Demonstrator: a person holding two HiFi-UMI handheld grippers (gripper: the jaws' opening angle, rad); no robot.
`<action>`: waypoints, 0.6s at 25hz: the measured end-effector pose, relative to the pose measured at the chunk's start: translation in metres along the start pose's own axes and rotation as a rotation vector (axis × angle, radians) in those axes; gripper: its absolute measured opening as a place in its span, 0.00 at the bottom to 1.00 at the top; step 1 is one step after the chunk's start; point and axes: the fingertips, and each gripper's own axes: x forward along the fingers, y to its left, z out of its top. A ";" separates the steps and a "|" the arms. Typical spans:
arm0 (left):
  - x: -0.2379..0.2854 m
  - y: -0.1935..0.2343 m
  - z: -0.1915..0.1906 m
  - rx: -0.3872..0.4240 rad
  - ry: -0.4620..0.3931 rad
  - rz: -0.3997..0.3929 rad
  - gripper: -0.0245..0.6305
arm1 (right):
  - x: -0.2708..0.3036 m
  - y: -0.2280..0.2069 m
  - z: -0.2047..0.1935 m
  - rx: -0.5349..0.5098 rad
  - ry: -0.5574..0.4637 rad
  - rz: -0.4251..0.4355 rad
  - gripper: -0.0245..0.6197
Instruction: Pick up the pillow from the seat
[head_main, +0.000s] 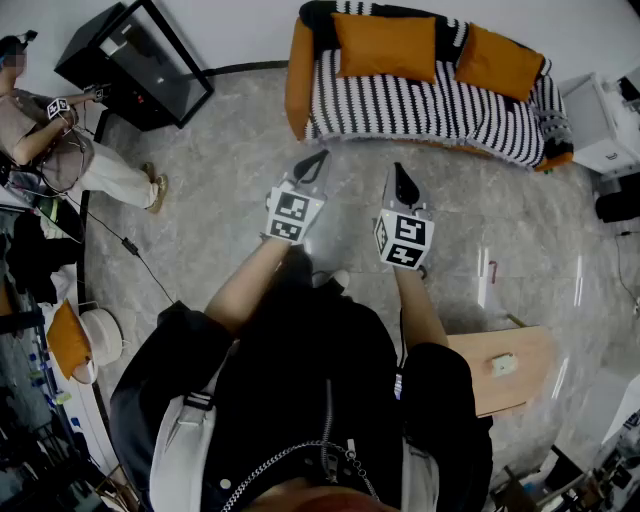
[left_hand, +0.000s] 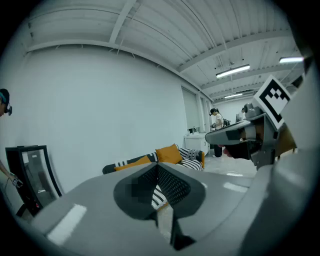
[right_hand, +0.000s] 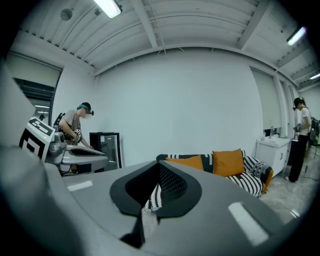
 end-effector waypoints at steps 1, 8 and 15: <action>-0.001 -0.001 0.001 0.001 0.001 0.000 0.05 | -0.001 0.000 0.000 0.007 0.004 0.010 0.04; 0.001 -0.010 0.001 0.007 0.007 -0.009 0.05 | -0.013 0.003 -0.004 -0.010 -0.019 0.036 0.04; 0.006 -0.021 0.002 0.006 0.009 -0.019 0.05 | -0.018 -0.014 -0.012 0.022 0.005 0.017 0.04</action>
